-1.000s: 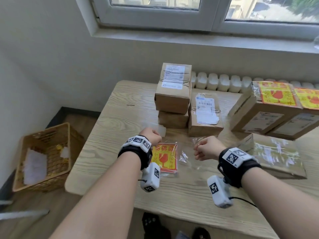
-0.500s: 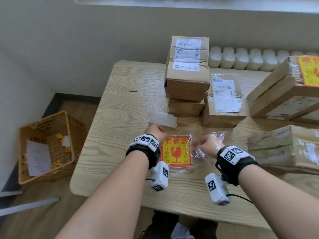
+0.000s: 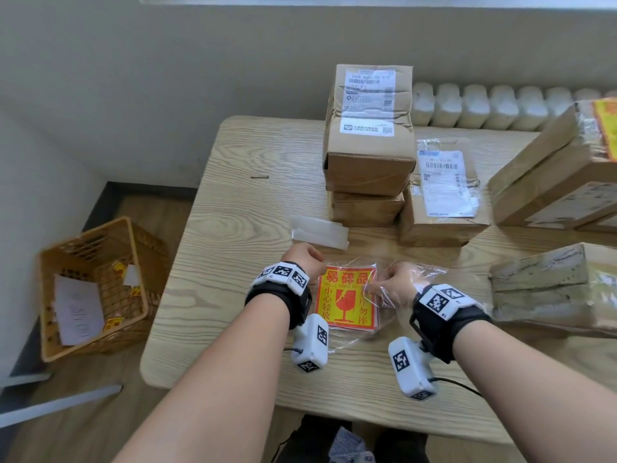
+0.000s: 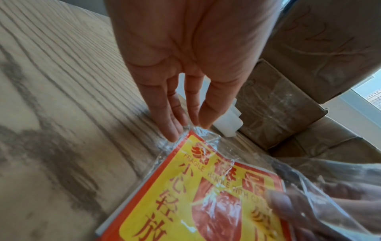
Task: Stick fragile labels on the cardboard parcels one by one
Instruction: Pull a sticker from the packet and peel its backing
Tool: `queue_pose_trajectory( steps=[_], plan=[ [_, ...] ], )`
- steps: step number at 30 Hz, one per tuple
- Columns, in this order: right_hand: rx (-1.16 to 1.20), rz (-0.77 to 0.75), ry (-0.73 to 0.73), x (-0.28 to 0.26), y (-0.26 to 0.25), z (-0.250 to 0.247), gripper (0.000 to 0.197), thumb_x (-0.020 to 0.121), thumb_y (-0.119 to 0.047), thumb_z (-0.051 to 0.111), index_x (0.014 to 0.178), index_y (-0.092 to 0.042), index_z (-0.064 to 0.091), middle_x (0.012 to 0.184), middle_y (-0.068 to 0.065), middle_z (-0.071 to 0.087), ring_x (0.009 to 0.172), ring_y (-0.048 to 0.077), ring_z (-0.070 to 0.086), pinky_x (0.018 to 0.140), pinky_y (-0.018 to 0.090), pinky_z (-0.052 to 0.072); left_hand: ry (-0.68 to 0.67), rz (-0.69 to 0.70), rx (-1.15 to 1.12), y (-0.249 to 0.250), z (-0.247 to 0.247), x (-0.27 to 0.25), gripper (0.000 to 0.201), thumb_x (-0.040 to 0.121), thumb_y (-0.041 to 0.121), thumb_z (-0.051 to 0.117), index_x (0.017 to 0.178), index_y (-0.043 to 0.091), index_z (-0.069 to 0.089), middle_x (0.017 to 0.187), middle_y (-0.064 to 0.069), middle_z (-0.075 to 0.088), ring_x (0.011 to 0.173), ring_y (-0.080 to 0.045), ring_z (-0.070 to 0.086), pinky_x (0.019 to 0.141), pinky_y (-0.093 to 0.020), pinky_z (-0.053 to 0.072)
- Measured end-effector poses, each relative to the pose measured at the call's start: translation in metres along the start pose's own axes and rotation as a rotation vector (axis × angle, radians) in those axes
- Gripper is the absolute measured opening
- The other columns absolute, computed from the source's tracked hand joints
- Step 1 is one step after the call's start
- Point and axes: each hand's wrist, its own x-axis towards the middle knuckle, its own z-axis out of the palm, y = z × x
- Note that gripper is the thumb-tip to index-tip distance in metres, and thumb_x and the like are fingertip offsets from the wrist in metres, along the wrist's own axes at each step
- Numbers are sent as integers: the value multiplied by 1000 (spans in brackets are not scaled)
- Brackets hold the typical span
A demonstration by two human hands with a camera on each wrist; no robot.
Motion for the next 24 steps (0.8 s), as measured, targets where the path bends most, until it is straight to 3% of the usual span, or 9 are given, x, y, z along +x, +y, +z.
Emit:
queue_pose_trajectory(
  steps=[4, 5, 11, 14, 17, 20, 24],
  plan=[
    [25, -13, 7, 0, 0, 3, 43, 71, 0, 81, 68, -15, 41, 68, 2, 50, 62, 16, 52, 71, 38, 51, 9, 4, -8, -1, 1, 1, 21, 78, 9, 69, 73, 27, 58, 98, -5, 67, 92, -23, 67, 84, -38, 58],
    [4, -19, 5, 0, 1, 2, 41, 71, -1, 81, 67, -14, 42, 66, 2, 51, 60, 16, 53, 72, 38, 52, 11, 5, -7, -1, 2, 1, 22, 78, 9, 70, 73, 27, 58, 99, -5, 67, 93, -23, 67, 84, -38, 58],
    [50, -32, 13, 1, 6, 3, 38, 73, 14, 73, 59, -8, 45, 50, 1, 55, 47, 17, 56, 43, 24, 49, 21, 26, 69, 0, 2, -2, 13, 79, 12, 68, 80, 24, 61, 104, -1, 68, 96, -21, 67, 87, -36, 56],
    [71, -6, -3, -1, 7, 4, 29, 74, 11, 72, 68, -6, 50, 66, 8, 58, 58, 20, 62, 60, 33, 55, 31, 38, 101, 0, 2, -3, 12, 80, 14, 67, 85, 24, 62, 104, -1, 69, 94, -22, 67, 86, -34, 55],
    [69, 10, -9, 1, 7, -1, 23, 76, 1, 75, 64, -7, 58, 67, 8, 64, 71, 29, 67, 79, 47, 58, 31, 36, 111, 1, 2, -5, 11, 81, 15, 67, 84, 23, 61, 104, -3, 70, 95, -23, 68, 87, -35, 54],
    [-45, -3, -20, 1, 7, -9, 18, 79, -17, 76, 65, -13, 65, 64, 2, 66, 64, 19, 67, 70, 39, 59, 34, 33, 115, 1, 2, -6, 12, 80, 16, 68, 85, 24, 61, 104, -3, 70, 94, -22, 68, 86, -35, 55],
    [-37, -47, -9, 7, 11, -9, 35, 71, 0, 79, 67, -17, 49, 68, 6, 59, 75, 33, 68, 78, 53, 58, 43, 28, 129, 2, 1, -9, 15, 79, 15, 68, 87, 25, 61, 103, -1, 69, 94, -20, 66, 85, -32, 53]
  ],
)
